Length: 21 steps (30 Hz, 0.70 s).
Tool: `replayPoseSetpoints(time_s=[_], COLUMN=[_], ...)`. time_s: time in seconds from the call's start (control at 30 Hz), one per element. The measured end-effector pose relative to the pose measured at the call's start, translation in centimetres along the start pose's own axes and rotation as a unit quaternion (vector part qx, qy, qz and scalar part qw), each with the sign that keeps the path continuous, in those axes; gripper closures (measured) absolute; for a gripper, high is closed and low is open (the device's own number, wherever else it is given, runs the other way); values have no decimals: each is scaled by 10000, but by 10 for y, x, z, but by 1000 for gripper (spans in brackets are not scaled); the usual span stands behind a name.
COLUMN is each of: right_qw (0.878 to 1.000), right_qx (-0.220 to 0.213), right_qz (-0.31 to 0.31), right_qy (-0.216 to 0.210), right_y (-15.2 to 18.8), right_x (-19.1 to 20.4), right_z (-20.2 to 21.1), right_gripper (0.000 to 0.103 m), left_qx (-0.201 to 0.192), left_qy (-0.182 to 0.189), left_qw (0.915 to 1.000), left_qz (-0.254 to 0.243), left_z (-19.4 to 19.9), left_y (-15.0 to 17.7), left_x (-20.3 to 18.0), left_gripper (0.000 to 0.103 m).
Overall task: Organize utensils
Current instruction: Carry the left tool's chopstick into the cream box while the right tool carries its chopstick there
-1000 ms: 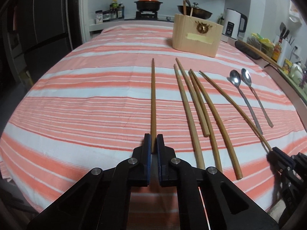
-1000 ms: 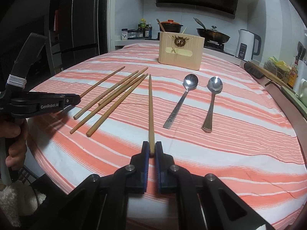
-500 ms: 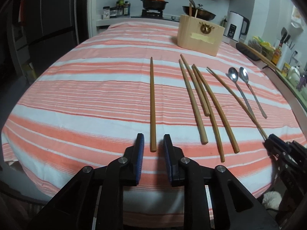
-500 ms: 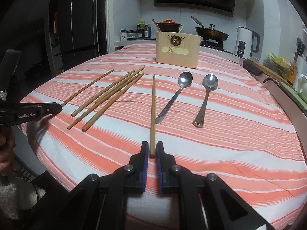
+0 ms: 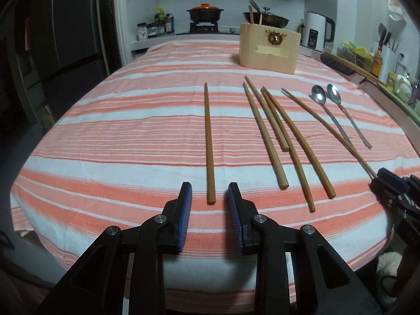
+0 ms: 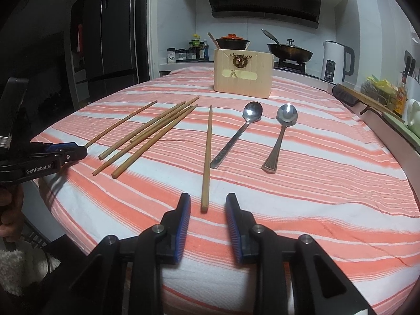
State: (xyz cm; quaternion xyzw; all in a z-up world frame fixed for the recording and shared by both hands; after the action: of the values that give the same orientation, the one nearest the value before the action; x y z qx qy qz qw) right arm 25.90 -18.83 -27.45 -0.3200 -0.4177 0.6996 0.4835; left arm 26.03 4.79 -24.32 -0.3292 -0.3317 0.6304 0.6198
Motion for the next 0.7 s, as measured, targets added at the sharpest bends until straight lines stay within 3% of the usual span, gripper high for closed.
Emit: replayPoseSetpoints(time_s=[0.2,0.23,0.27,0.3,0.37,0.5,0.7], right_qw=[10000,10000,10000,10000,10000,9999,9989], right_qx=[1,-3,-11,-12,38,-1,-431], right_qz=[4,-4,5,21,19,-82,87], right_qy=[-9,-17,-31,-52,-41,-83,-147], right_y=[-2,-3,-3,-3,-6,-19,-64], right_x=[2,1,2,3,2,-2,2], right_z=[-3,-4,-5,-5,-5,1,18], right_gripper=[75,75,77,81,97,97,97], left_qx=[-88,-96,-109,-112,-92,-78,-337], left_qy=[-27,3,48,63,109,200,338], left_qw=[10000,10000,9999,9999,9999,9993,9973], left_qz=[-18,-6,0,-5,24,299,564], left_z=[2,2,2,3,3,9,31], left_y=[2,2,2,2,0,-13,-50], left_x=[0,-1,-1,-2,-2,11,28], left_gripper=[76,80,94,99,100,100,100])
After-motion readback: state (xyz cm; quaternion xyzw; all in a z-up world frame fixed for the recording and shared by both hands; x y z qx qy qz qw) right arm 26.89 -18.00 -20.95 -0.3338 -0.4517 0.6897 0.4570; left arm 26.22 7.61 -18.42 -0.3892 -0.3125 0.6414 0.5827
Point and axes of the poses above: each gripper's, at about its wrist camera, not at the fingertips, and z roughly against the way its jaws point, x to its left, y to its underside, the point moved 4 cm from there along -z, roughly the way its jaws point, and after that the axes turned 9 degrees about -x, right-handed, at the moved point
